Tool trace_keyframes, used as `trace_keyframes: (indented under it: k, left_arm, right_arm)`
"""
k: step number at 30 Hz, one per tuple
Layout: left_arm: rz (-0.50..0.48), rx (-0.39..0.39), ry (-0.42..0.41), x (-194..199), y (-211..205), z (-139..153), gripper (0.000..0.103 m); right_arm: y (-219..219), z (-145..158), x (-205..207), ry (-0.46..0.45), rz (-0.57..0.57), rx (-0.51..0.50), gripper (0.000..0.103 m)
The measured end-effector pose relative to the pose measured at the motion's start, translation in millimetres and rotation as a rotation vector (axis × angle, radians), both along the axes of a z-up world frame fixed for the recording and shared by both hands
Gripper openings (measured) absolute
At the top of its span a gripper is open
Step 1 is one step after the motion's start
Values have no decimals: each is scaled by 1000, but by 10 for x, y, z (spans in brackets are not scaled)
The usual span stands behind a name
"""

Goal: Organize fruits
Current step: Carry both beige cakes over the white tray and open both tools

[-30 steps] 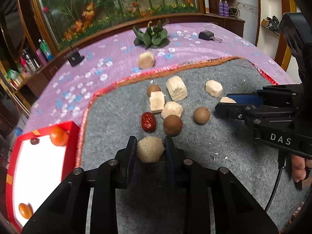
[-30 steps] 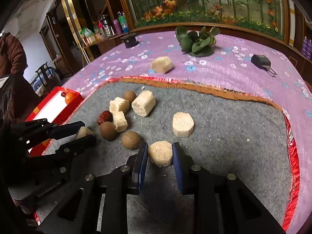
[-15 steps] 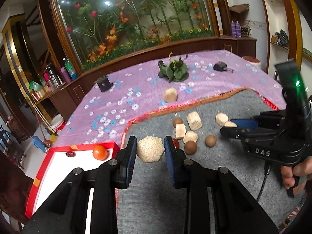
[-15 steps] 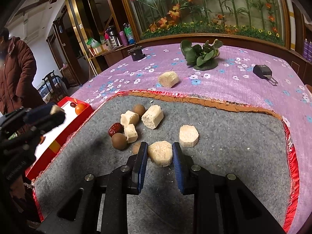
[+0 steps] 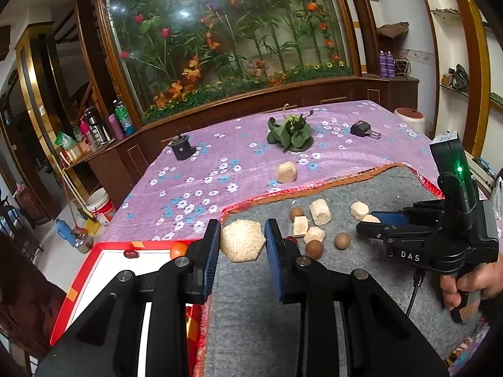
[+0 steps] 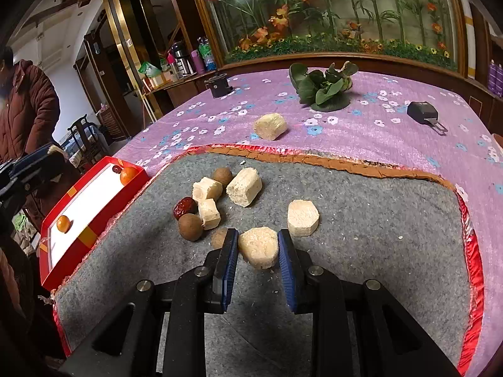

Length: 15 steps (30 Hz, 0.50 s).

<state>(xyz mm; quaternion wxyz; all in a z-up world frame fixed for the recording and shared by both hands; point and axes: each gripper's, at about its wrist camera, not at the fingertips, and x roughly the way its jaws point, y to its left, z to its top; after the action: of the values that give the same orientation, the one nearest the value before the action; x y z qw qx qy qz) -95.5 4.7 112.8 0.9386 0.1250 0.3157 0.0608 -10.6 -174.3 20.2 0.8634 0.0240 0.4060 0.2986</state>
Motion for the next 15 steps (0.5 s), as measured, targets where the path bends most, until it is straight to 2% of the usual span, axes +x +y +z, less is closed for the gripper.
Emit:
trace_keyframes:
  k: [15]
  left_arm:
    - [72, -12, -48, -132, 321, 142, 26]
  right_arm:
    - [-26, -29, 18, 12, -16, 10, 26]
